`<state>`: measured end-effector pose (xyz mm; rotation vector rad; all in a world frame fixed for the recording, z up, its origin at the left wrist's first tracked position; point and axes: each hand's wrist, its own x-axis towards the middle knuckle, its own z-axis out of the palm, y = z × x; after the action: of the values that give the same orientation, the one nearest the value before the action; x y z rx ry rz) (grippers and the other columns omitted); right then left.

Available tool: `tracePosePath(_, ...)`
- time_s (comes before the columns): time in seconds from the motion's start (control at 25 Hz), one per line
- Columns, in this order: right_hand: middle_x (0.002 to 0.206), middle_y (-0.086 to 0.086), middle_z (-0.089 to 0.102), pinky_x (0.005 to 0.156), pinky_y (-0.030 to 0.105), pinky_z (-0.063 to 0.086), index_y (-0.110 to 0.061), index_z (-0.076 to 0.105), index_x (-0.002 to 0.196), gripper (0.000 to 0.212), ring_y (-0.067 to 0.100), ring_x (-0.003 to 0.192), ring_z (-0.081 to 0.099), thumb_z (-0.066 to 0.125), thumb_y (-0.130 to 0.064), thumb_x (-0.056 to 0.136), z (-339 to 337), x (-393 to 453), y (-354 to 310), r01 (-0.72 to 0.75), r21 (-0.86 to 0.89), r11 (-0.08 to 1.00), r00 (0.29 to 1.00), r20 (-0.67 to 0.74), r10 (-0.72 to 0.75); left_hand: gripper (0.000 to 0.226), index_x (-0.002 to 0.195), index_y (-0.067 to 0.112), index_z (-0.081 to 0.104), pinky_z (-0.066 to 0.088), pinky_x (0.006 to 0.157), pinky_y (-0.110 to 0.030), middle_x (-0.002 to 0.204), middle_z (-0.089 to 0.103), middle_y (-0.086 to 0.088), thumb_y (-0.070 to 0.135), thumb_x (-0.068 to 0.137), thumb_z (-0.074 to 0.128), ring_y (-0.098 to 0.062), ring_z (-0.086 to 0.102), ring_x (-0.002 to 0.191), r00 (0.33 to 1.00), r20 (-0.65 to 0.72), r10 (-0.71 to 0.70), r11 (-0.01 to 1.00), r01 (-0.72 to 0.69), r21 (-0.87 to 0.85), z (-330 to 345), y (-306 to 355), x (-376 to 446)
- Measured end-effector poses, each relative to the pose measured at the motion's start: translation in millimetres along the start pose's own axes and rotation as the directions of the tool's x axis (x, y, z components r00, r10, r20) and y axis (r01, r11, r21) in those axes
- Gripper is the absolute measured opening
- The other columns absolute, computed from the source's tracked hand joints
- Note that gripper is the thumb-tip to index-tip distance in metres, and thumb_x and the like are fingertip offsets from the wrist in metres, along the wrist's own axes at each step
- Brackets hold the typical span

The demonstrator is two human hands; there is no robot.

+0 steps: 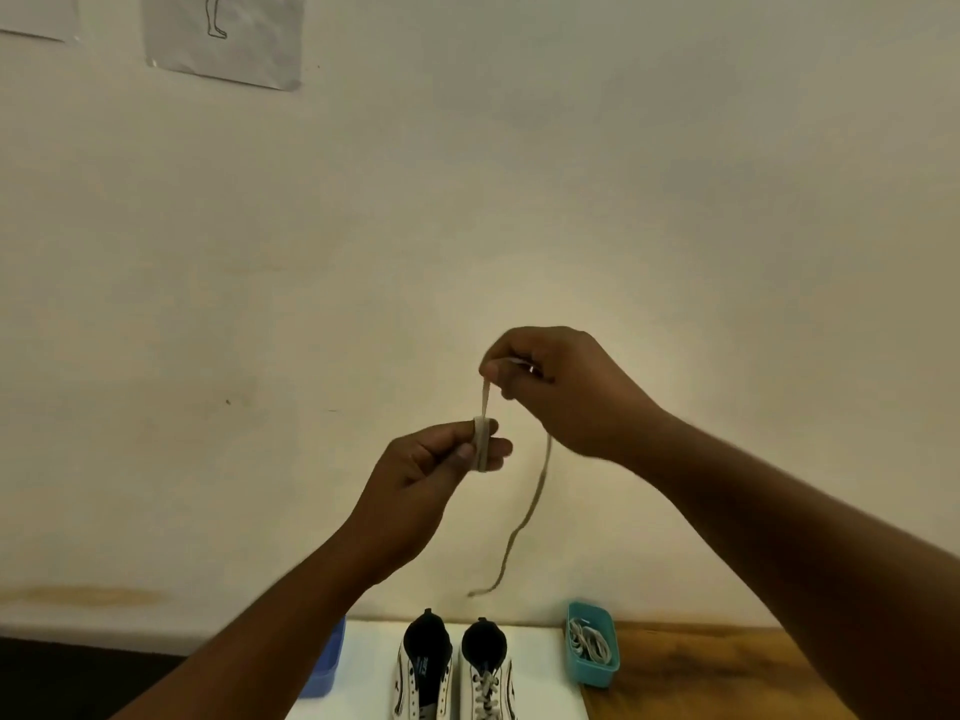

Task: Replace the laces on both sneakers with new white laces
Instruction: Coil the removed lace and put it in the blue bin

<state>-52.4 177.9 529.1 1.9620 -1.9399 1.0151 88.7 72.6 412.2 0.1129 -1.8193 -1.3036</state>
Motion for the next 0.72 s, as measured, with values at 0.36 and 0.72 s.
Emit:
tracePosePath(0.36, 0.080, -0.005, 0.066, 0.062, 0.026, 0.052, -0.025, 0.071, 0.097, 0.026, 0.006, 0.068, 0.061, 0.050, -0.037, 0.107, 56, -46, 25, -0.063, -0.005, 0.998, 0.957, 0.282, 0.062, 0.035, 0.131, 0.015, 0.062, 0.049, 0.106, -0.036, 0.120, 0.074, 0.000, 0.003, 0.107, 0.039, -0.017, 0.068, 0.117, 0.985, -0.160, -0.059, 0.970, 0.019, -0.240, -5, 17, 15)
tracePosePath(0.72, 0.087, -0.011, 0.069, 0.065, 0.015, 0.051, -0.024, 0.072, 0.103, 0.016, 0.004, 0.077, 0.065, 0.056, -0.023, 0.105, -10, -9, -3, 0.008, -0.039, 0.999, 0.994, 0.111, -0.004, 0.034, 0.130, 0.015, 0.064, 0.050, 0.104, -0.026, 0.117, 0.075, 0.005, 0.003, 0.105, 0.045, -0.012, 0.068, 0.115, 0.999, 0.049, 0.018, 0.993, -0.024, 0.118, 5, -11, -2)
